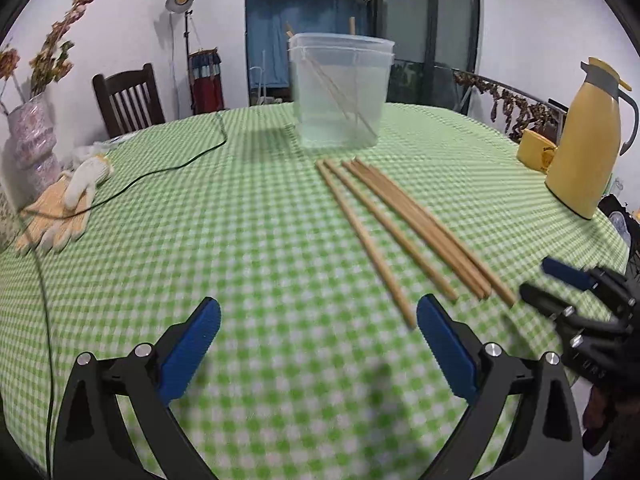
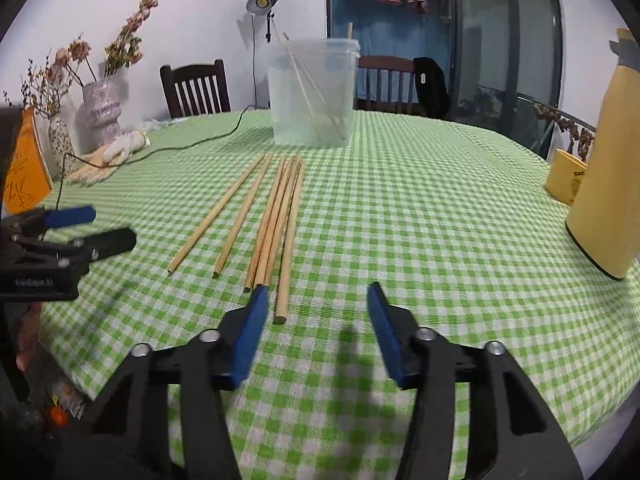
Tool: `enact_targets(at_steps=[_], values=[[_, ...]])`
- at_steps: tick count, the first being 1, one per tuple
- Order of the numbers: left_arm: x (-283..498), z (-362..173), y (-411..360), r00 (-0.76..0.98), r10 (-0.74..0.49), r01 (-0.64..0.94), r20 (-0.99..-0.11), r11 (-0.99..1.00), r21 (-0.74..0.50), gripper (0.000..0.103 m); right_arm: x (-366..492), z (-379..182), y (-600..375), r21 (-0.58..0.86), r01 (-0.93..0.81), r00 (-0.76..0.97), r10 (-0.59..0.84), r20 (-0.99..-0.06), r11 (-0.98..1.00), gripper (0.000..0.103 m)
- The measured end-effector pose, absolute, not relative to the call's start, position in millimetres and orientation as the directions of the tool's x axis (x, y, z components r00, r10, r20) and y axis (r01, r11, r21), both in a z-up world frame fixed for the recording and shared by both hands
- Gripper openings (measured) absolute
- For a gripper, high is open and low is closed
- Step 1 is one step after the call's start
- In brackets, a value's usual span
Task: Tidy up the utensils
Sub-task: 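Move both grippers back toward the remaining wooden chopsticks, then close the left gripper on a chopstick while the right gripper grasps another chopstick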
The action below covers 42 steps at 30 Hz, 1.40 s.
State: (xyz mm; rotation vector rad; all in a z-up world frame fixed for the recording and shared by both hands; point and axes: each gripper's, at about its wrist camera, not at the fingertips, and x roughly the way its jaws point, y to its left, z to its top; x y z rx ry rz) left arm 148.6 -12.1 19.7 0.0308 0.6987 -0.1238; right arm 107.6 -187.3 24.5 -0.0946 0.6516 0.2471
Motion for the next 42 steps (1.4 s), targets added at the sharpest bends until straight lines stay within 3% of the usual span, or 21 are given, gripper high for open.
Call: enact_targets(at_steps=[7, 10, 11, 13, 15, 17, 22, 24, 29, 31, 33, 42], values=[[175, 8, -33, 0.701, -0.094, 0.141, -0.707, 0.99, 0.009, 0.094, 114, 14, -182, 0.009, -0.271, 0.738, 0.214, -0.64, 0.962, 0.028], [181, 3, -43, 0.668, -0.096, 0.196, -0.738, 0.979, 0.05, 0.076, 115, 14, -185, 0.013, -0.258, 0.741, 0.207, -0.638, 0.966, 0.015], [181, 0, -46, 0.658, -0.106, 0.217, -0.745, 0.975, 0.053, 0.064, 116, 14, -187, 0.018, -0.255, 0.74, 0.208, -0.639, 0.967, 0.013], [178, -1, -47, 0.656, -0.129, 0.244, -0.744, 0.969, 0.047, 0.053, 116, 14, -191, 0.019, -0.248, 0.743, 0.203, -0.638, 0.969, 0.012], [175, -1, -46, 0.652, -0.146, 0.263, -0.744, 0.964, 0.041, 0.033, 116, 14, -194, 0.021, -0.238, 0.746, 0.197, -0.636, 0.971, 0.012], [171, 0, -38, 0.656, -0.122, 0.239, -0.745, 0.97, 0.052, 0.021, 116, 15, -197, 0.022, -0.225, 0.748, 0.188, -0.636, 0.974, 0.012], [165, 0, -23, 0.64, -0.162, 0.237, -0.751, 0.971, -0.008, 0.023, 116, 14, -201, 0.028, -0.217, 0.752, 0.185, -0.633, 0.976, 0.012], [162, 0, -23, 0.633, -0.172, 0.241, -0.755, 0.97, -0.019, 0.05, 115, 14, -198, 0.002, -0.221, 0.757, 0.173, -0.63, 0.975, 0.012], [163, -2, -25, 0.635, -0.179, 0.235, -0.752, 0.971, -0.033, 0.052, 115, 14, -199, 0.005, -0.231, 0.756, 0.182, -0.628, 0.973, 0.012], [162, -1, -29, 0.638, -0.173, 0.25, -0.75, 0.968, -0.011, 0.034, 115, 14, -199, 0.001, -0.234, 0.756, 0.182, -0.628, 0.972, 0.012], [162, -1, -33, 0.638, -0.168, 0.269, -0.751, 0.963, 0.014, 0.006, 115, 14, -198, -0.004, -0.234, 0.758, 0.18, -0.627, 0.972, 0.011], [153, 17, -23, 0.68, -0.148, 0.222, -0.719, 0.975, 0.008, 0.002, 109, 27, -194, -0.011, -0.255, 0.771, 0.197, -0.606, 0.967, 0.008]])
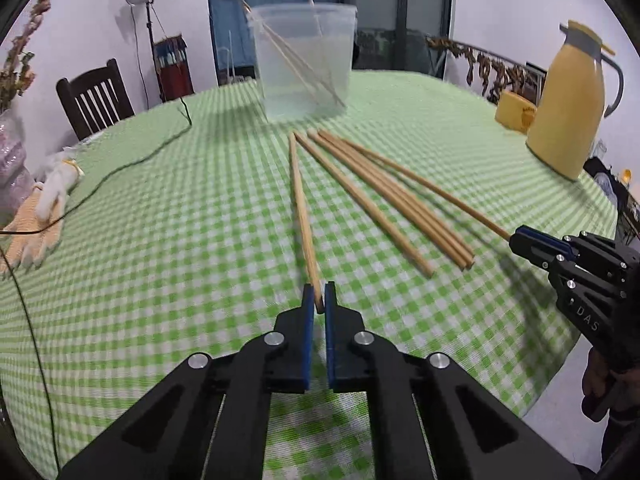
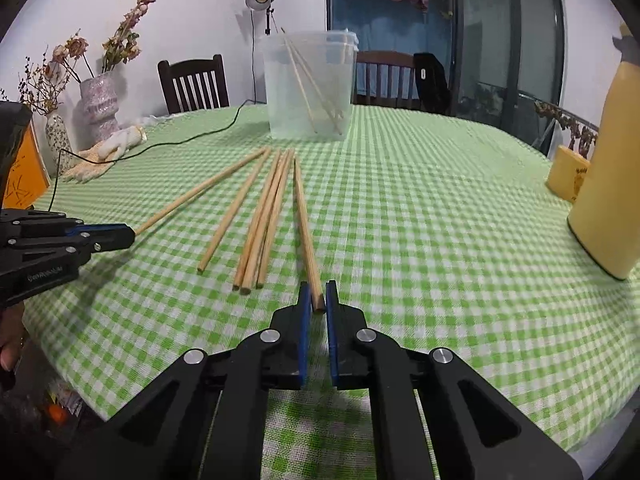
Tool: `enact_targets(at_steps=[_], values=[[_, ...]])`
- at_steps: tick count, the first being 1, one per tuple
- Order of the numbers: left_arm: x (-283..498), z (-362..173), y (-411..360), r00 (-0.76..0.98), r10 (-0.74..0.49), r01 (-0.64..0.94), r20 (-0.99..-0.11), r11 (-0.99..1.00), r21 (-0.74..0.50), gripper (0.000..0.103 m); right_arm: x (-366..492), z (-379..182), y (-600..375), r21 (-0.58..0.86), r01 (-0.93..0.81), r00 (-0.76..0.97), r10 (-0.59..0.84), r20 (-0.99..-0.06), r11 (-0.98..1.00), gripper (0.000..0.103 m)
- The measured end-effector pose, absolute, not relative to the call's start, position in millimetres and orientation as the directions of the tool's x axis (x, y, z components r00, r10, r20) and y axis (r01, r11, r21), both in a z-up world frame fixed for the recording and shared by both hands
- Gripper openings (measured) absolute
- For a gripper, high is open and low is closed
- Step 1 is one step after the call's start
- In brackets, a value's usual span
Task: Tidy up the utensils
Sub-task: 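Close the left gripper on a chopstick while the right gripper grasps another chopstick, then lift both chopsticks and carry them over the clear box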
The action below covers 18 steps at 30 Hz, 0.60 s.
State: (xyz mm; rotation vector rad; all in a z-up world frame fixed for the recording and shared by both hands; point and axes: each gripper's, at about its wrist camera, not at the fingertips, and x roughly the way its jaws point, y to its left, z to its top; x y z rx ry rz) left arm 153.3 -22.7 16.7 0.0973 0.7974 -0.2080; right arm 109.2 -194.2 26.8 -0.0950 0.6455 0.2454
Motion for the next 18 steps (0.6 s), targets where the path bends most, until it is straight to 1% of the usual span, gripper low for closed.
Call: enact_targets(at_steps=[11, 15, 18], values=[[125, 92, 11, 0.792, -0.193, 0.21, -0.579, 0.977, -0.038, 0.001, 99, 82, -201, -0.058, -0.257, 0.846, 0.196, -0.495, 0.965, 0.007], [122, 115, 19, 0.803, -0.221, 0.23, -0.554, 0.972, -0.054, 0.001, 97, 101, -200, -0.062, -0.276, 0.859, 0.217, -0.464, 0.959, 0.007], [119, 136, 25, 0.818, -0.252, 0.252, -0.517, 0.965, -0.072, 0.001, 97, 118, -201, -0.037, -0.3, 0.859, 0.253, -0.446, 0.953, 0.007]])
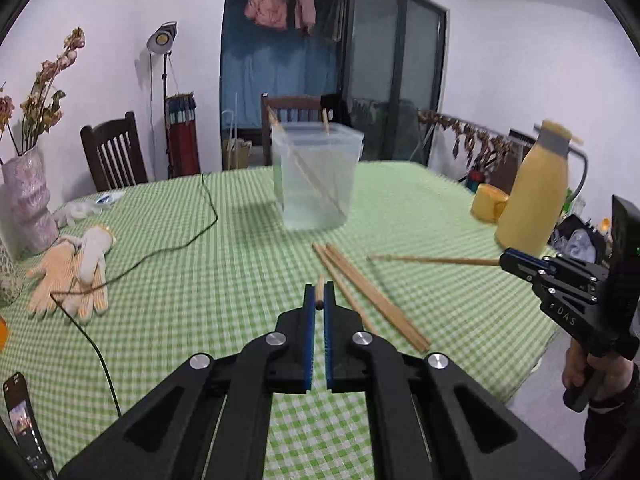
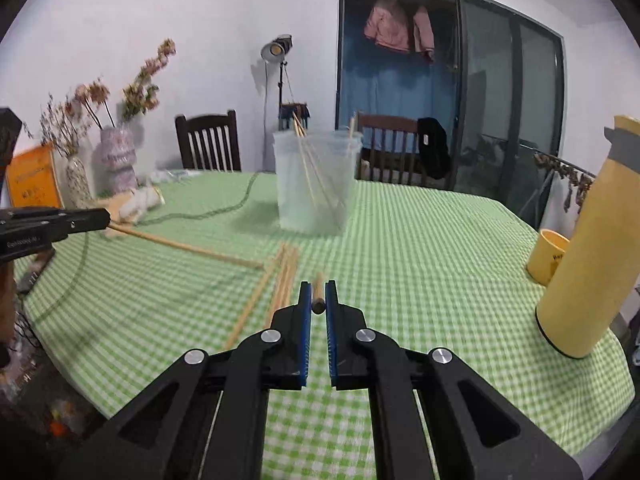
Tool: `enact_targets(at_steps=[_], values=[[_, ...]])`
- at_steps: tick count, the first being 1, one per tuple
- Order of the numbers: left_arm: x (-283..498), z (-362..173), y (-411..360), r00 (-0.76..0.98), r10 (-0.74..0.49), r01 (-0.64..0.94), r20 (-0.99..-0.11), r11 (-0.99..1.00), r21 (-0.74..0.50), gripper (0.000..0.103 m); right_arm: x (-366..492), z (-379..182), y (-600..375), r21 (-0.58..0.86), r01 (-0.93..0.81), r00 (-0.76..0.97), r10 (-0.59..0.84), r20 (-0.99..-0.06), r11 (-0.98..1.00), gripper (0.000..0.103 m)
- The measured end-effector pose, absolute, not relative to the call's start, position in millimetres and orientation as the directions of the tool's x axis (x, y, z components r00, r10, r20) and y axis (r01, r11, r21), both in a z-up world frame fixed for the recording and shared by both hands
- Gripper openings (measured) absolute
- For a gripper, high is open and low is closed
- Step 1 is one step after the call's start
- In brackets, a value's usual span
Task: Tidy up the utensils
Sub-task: 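Lift both chopsticks and carry them over the clear box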
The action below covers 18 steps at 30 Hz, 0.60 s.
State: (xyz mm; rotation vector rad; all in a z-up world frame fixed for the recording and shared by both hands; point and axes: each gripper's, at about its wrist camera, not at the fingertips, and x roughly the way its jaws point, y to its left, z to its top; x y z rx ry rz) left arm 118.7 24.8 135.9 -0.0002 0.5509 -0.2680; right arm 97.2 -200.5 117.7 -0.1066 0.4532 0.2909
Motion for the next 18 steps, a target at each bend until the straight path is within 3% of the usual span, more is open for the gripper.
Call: enact_targets(at_steps=[9, 13, 18], values=[[162, 192, 31, 0.846, -0.258, 0.28, -0.466, 0.96, -0.022, 0.001, 122, 181, -202, -0.095, -0.332, 0.881, 0.273, -0.386, 0.938, 0.007], [192, 218, 12, 0.848, -0.27, 0.329, -0.457, 0.943, 0.052, 0.001, 150, 201, -203, -0.084, -0.363, 0.861, 0.3, -0.41, 0.928, 0.007], [237, 222, 2, 0.807, -0.289, 0.354, -0.514, 0.935, 0.03, 0.001, 190, 210, -204, -0.062, -0.378, 0.829, 0.309, -0.466, 0.924, 0.007]])
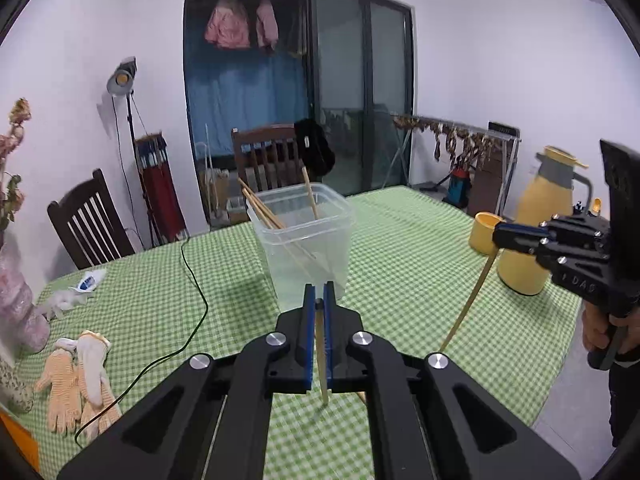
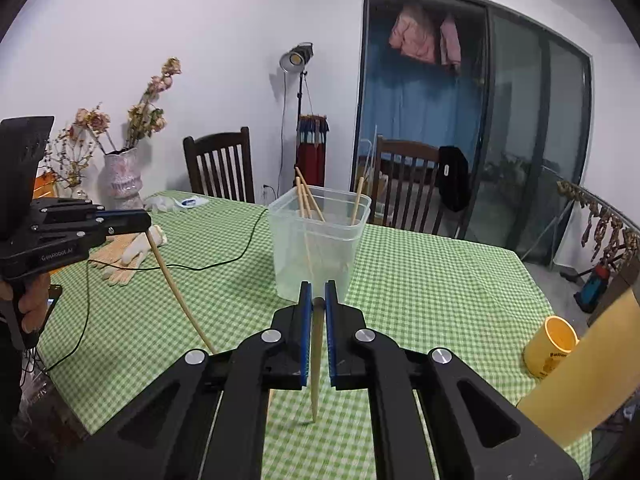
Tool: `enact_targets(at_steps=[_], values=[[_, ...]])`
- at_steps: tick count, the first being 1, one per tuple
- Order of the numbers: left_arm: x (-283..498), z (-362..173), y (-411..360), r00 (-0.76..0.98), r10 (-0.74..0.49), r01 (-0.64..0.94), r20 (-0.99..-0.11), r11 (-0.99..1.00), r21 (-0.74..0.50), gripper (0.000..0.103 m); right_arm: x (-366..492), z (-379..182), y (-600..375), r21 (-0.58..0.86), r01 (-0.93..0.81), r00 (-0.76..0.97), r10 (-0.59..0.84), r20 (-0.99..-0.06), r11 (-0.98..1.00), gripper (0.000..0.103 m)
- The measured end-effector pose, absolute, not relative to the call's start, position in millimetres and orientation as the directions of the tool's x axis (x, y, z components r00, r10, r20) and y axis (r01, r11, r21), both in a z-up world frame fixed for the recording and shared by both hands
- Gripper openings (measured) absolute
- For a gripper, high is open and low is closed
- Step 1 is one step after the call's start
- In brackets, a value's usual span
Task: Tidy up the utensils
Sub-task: 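Lift both chopsticks and carry them over the clear box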
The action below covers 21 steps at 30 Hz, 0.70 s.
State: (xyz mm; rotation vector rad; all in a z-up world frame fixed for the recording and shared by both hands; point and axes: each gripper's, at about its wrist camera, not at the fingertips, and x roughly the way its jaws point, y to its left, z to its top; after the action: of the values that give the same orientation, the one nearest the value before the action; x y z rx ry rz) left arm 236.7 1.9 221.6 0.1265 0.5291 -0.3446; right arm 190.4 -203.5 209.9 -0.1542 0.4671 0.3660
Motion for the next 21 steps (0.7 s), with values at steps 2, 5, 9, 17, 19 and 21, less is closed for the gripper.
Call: enact_targets(at_steps=[2, 5, 9, 17, 19, 21], values=[[250, 223, 0, 0.811, -0.286, 0.35, -0.511, 0.936, 0.032, 0.001, 199, 211, -204, -0.054, -0.378, 0.823, 0.309, -0.477, 0.924, 0.007], [269, 225, 3, 0.785, -0.317, 0.373, -0.532, 0.928, -0.002, 0.001, 212, 213, -206, -0.029, -0.388, 0.807, 0.324, -0.494, 0.921, 0.007], [290, 230, 7, 0.755, -0.342, 0.398, -0.56, 0.917, -0.024, 0.001, 230, 218, -205, 0.022, -0.419, 0.771, 0.369, -0.52, 0.908, 0.007], [316, 352, 9, 0.82, -0.396, 0.452, -0.413, 0.891, 0.042, 0.001, 259, 318, -189, -0.03, -0.483, 0.807, 0.432, -0.402, 0.875, 0.007], [332, 388, 9, 0.84, -0.392, 0.443, -0.375, 0.895, 0.056, 0.001, 269, 351, -184, -0.058, -0.475, 0.835, 0.429, -0.344, 0.878, 0.007], [348, 406, 7, 0.851, -0.379, 0.431, -0.364, 0.9, 0.069, 0.001, 279, 373, -180, -0.076, -0.462, 0.855, 0.42, -0.304, 0.884, 0.007]])
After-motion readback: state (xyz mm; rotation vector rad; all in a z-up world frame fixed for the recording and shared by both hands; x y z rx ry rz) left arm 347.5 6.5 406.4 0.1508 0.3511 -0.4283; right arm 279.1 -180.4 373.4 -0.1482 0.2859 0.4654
